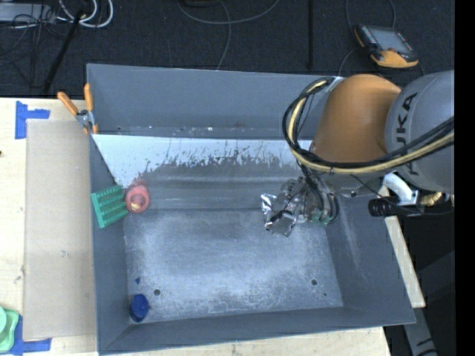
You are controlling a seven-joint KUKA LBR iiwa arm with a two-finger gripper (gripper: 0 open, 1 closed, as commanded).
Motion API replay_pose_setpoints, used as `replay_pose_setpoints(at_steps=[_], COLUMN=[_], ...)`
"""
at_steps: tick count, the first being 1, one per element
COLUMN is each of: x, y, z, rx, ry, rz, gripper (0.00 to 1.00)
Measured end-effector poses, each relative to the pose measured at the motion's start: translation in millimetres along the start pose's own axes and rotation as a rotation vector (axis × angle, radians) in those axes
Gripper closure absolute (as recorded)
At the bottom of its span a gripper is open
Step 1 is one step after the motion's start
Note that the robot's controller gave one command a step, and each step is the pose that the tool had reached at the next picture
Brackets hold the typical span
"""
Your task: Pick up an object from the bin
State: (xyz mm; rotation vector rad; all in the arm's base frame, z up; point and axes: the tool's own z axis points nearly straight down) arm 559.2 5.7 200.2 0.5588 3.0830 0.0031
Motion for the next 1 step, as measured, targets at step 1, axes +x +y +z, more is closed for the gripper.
replay_pose_setpoints(at_steps=[1], x=[16.0], y=[-20.4], z=[-19.9], rx=[0.002], ry=[0.008], rz=[-0.428], gripper=[1.00])
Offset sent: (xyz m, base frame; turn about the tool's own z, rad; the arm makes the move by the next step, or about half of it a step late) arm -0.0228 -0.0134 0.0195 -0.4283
